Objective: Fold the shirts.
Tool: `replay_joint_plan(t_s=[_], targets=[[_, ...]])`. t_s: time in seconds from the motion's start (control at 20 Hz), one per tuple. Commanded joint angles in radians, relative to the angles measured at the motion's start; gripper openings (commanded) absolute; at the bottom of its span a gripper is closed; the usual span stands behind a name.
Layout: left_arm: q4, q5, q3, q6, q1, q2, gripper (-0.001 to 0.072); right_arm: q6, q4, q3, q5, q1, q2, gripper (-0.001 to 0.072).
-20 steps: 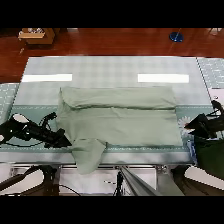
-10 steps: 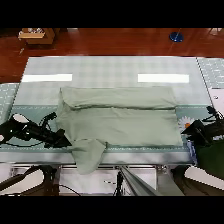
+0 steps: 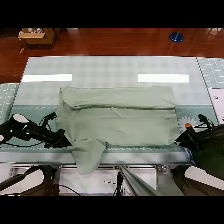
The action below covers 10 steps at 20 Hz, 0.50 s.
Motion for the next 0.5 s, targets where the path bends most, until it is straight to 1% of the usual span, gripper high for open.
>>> replay_joint_plan(t_s=[0.0, 0.05, 0.1, 0.2, 0.3, 0.45], targets=[[-0.001, 0.141, 0.000, 0.000, 0.001, 0.000, 0.0027, -0.010, 0.059, -0.034, -0.086, 0.000, -0.001, 0.0210], [-0.001, 0.140, 0.000, 0.000, 0.001, 0.000, 0.0027, -0.030, 0.087, -0.033, -0.075, 0.000, -0.001, 0.0068], [-0.001, 0.140, 0.000, 0.000, 0.001, 0.000, 0.0027, -0.070, 0.123, -0.032, -0.050, 0.000, -0.001, 0.0026], [-0.008, 0.137, 0.004, 0.010, 0.000, 0.004, 0.0026, -0.128, 0.185, -0.006, 0.022, 0.000, -0.001, 0.0026], [-0.045, 0.111, 0.027, 0.023, 0.000, 0.021, 0.0026, -0.135, 0.235, 0.048, 0.085, 0.000, 0.016, 0.0026], [-0.179, 0.040, 0.117, 0.071, 0.000, 0.098, 0.0025, -0.140, 0.327, 0.156, 0.116, 0.000, 0.091, 0.0026]])
